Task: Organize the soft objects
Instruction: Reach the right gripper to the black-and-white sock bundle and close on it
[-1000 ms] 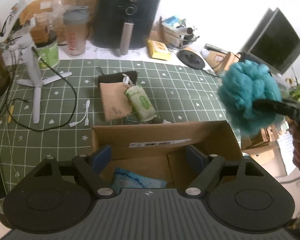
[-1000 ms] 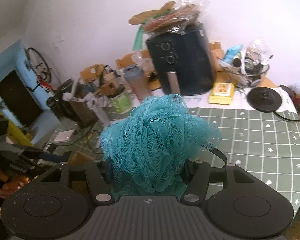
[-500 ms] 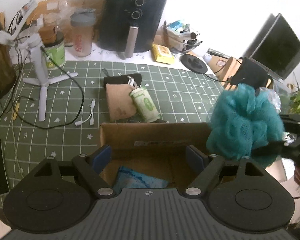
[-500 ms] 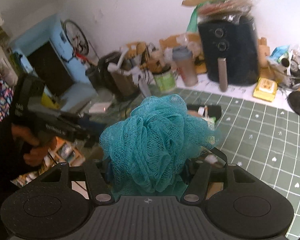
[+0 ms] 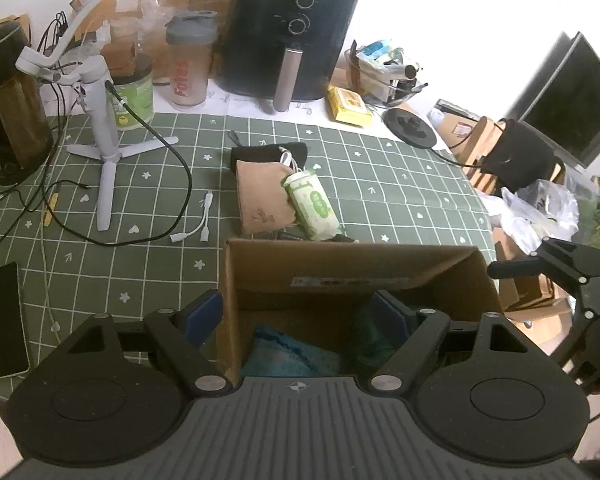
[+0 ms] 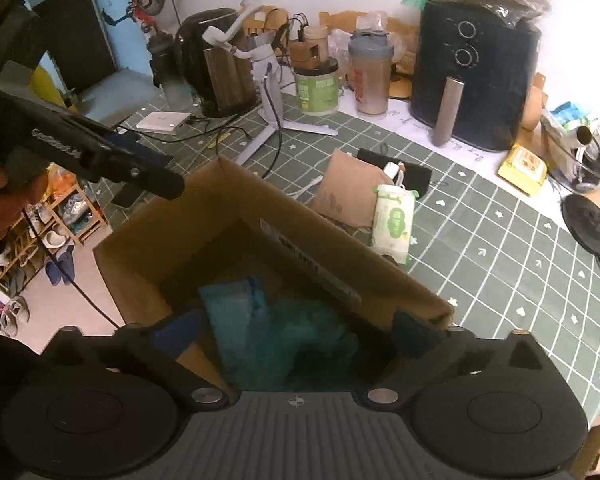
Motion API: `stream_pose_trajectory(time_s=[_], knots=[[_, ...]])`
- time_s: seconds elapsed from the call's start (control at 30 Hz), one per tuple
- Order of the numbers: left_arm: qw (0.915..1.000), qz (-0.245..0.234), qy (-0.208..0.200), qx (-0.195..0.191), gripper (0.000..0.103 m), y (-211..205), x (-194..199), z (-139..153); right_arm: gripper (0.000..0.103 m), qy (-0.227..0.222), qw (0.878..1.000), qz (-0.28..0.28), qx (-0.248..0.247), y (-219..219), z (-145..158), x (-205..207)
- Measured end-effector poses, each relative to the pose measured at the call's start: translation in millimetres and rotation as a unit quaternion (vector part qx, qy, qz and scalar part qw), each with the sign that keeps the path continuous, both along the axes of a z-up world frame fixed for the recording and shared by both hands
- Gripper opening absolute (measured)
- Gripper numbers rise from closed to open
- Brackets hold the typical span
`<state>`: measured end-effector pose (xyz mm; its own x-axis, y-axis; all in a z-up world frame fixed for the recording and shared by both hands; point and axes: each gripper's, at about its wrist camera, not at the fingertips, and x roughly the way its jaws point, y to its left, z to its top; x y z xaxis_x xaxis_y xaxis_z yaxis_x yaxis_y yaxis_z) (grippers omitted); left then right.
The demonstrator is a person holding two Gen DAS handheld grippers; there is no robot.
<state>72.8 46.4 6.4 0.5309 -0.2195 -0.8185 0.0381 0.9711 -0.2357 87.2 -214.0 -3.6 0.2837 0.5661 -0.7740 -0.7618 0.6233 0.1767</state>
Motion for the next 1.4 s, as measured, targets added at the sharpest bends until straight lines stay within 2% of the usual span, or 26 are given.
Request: stream_pose_trajectory(time_s=[0.23, 0.63, 0.97, 1.17, 1.4], knots=[[1.0, 0.005, 0.005, 0.007, 0.082, -2, 2, -2, 0.103, 0.001, 1.0, -0.004, 0.007, -7, 2, 3], [0.9996, -0.006, 0.009, 0.025, 0.082, -5, 12, -1, 0.103, 0.008, 0.997, -0.078, -0.004, -36, -5, 22], [0.9997, -0.016, 0.007, 0.015, 0.082, -1, 20, -3, 0.103, 0.025, 0.992, -0.119, 0.011, -54, -7, 47], [0.9999, 0.007, -0.01, 0.011, 0.082, 12, 27, 0, 0.103, 0.03, 0.99, -0.136, 0.028, -62, -5, 70], [0.9999, -0.005, -0.015, -0.002, 0.082, 21, 39, -2, 0.1, 0.053, 0.985, -0.159, 0.038, -63, -18, 98]])
